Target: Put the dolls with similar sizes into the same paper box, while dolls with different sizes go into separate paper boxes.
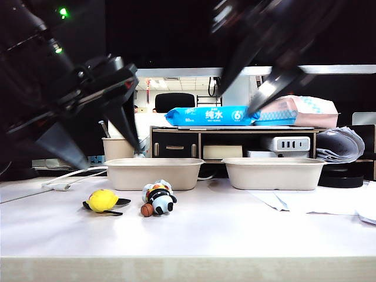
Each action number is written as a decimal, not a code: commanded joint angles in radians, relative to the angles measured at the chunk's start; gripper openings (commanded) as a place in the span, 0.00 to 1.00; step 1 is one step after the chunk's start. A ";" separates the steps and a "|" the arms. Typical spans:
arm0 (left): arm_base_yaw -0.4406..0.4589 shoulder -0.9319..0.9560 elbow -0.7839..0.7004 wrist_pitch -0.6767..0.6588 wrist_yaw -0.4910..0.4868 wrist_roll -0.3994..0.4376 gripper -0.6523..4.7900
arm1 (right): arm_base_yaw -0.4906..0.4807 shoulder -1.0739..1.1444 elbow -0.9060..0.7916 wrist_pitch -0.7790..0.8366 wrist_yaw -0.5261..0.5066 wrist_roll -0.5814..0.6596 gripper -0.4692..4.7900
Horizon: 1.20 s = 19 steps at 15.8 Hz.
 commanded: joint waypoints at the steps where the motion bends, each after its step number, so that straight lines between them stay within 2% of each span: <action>1: 0.000 -0.002 0.001 -0.058 -0.006 -0.060 1.00 | 0.062 0.048 0.006 0.108 -0.009 0.003 0.69; 3: 0.000 0.008 0.001 -0.006 -0.015 -0.069 1.00 | 0.092 0.057 0.006 0.117 -0.007 0.003 0.67; 5: 0.001 0.037 0.001 0.033 -0.004 -0.117 1.00 | 0.104 0.054 0.008 0.113 -0.008 0.003 0.67; 10: 0.000 0.120 0.001 -0.027 -0.004 -0.142 1.00 | 0.104 0.054 0.008 0.108 -0.008 0.002 0.67; 14: 0.000 0.127 0.001 0.011 -0.076 -0.138 1.00 | 0.104 0.054 0.008 0.100 -0.009 -0.002 0.67; 19: 0.000 0.145 0.001 0.041 -0.082 -0.195 1.00 | 0.104 0.054 0.008 0.089 -0.013 -0.009 0.67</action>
